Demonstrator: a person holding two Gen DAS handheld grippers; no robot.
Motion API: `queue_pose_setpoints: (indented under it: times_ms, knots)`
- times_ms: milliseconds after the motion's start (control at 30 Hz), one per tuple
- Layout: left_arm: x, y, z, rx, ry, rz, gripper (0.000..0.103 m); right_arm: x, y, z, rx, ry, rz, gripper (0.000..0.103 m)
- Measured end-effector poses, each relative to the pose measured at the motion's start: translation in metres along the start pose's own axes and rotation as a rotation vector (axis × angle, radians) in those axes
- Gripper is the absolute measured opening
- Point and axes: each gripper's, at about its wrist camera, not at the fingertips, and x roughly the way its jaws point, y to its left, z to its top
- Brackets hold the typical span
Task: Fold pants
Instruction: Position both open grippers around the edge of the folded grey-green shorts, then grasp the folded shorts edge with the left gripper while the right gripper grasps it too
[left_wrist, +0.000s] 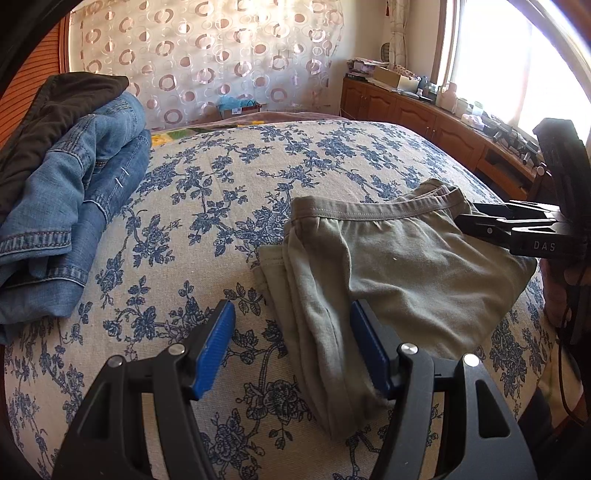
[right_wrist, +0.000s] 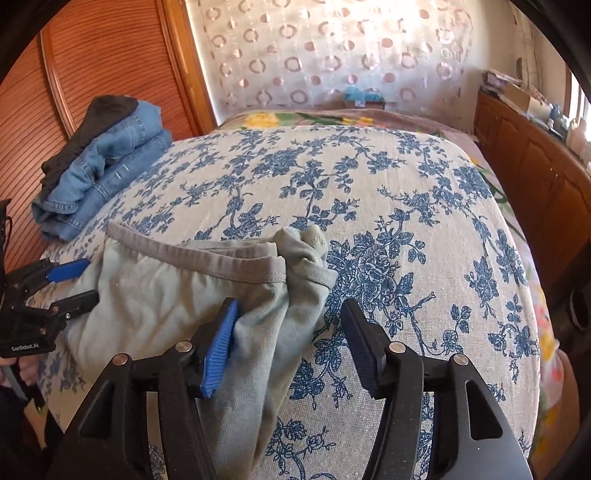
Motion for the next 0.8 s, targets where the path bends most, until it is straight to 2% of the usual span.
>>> queue_pose_setpoints:
  times_ms: [167,300,367,400,433,500,667,733,800]
  knots:
    - [0.0,0.0,0.0,0.0,0.0,-0.001,0.065,0.002,0.003,0.002,-0.008,0.006,0.016,0.057]
    - [0.0,0.0,0.0,-0.001,0.003,-0.004,0.065,0.003,0.009,0.001,-0.028,0.008,0.035,0.039]
    - [0.001,0.001,0.001,-0.005,0.009,-0.009,0.065,0.002,0.012,0.0,-0.038,0.009,0.04,0.028]
    - [0.001,0.002,0.003,-0.012,0.016,-0.016,0.065,0.001,0.012,0.0,-0.039,0.007,0.047,0.017]
    - [0.002,0.003,0.004,-0.017,0.022,-0.02,0.065,-0.001,0.011,0.0,-0.038,0.006,0.052,0.013]
    - [0.002,0.005,0.008,-0.031,0.03,-0.024,0.065,-0.007,0.011,-0.001,-0.039,0.0,0.058,0.011]
    - [-0.009,0.003,0.022,-0.036,-0.023,-0.046,0.064,-0.027,0.006,-0.011,-0.014,-0.039,0.055,0.01]
    - [-0.009,0.005,0.026,-0.044,-0.023,-0.067,0.056,-0.031,0.005,-0.015,-0.018,-0.039,0.046,0.01]
    - [-0.004,0.004,0.03,-0.048,-0.01,-0.073,0.053,-0.029,0.003,-0.018,-0.017,-0.03,0.042,0.01]
